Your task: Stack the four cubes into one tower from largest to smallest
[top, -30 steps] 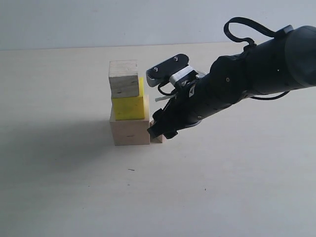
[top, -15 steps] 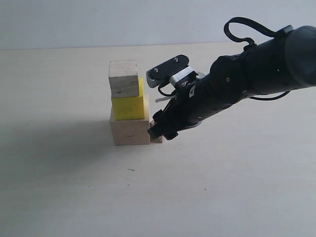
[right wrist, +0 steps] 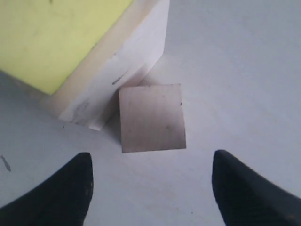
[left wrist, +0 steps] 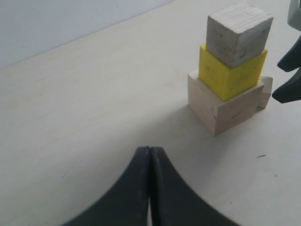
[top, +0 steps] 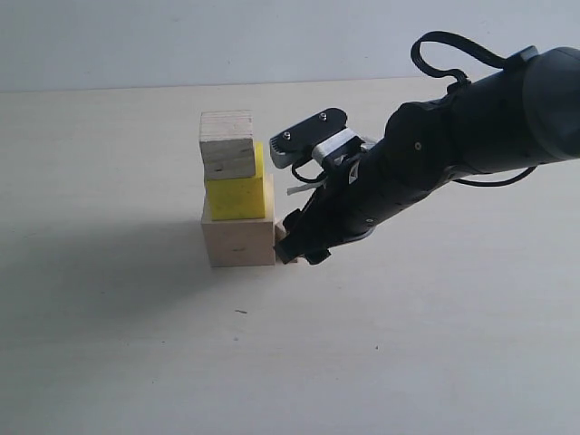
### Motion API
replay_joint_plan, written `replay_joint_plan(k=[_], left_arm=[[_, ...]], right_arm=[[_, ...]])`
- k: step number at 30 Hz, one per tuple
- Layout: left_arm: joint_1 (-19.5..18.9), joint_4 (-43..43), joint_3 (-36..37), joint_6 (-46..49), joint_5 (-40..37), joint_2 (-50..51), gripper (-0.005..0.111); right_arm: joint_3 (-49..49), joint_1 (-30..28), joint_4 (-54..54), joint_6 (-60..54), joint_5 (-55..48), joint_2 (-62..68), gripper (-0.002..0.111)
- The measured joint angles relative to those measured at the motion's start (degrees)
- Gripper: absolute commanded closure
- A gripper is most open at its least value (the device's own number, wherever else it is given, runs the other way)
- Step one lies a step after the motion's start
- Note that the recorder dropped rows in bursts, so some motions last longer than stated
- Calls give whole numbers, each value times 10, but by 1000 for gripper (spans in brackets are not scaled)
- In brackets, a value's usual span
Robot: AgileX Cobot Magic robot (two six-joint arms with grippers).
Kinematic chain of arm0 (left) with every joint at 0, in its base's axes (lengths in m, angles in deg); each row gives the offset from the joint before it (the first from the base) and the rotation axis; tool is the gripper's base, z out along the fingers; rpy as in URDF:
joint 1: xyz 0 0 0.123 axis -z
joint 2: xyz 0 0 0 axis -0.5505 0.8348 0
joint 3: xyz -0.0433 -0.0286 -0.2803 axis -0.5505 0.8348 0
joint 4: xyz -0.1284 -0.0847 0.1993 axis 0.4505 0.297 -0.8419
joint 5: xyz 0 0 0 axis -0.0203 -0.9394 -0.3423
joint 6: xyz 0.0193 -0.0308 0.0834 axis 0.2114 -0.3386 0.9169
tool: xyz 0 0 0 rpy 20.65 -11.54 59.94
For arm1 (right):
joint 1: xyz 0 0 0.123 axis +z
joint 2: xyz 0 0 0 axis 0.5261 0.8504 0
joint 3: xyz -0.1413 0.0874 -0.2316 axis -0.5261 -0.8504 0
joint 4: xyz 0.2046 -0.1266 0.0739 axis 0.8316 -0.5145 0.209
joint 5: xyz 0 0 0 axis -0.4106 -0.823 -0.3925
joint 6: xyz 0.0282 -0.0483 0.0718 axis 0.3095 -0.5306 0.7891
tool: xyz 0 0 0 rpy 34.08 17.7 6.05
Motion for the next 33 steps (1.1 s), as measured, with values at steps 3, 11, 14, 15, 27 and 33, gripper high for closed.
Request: replay_joint_plan(k=[3, 11, 14, 15, 27, 33], left_arm=[[0, 0, 0, 0, 0, 0, 107], [0, 0, 0, 0, 0, 0, 107], [0, 0, 0, 0, 0, 0, 107], [0, 0, 0, 0, 0, 0, 107], [0, 0, 0, 0, 2, 0, 107], [0, 0, 0, 0, 2, 0, 107]], right_arm=[[0, 0, 1, 0, 0, 0, 41], [0, 0, 2, 0, 16, 11, 41], [0, 0, 2, 0, 16, 19, 41], [0, 0, 2, 0, 16, 19, 41], [0, 0, 5, 0, 35, 19, 41], [0, 0, 5, 0, 40, 29, 41]])
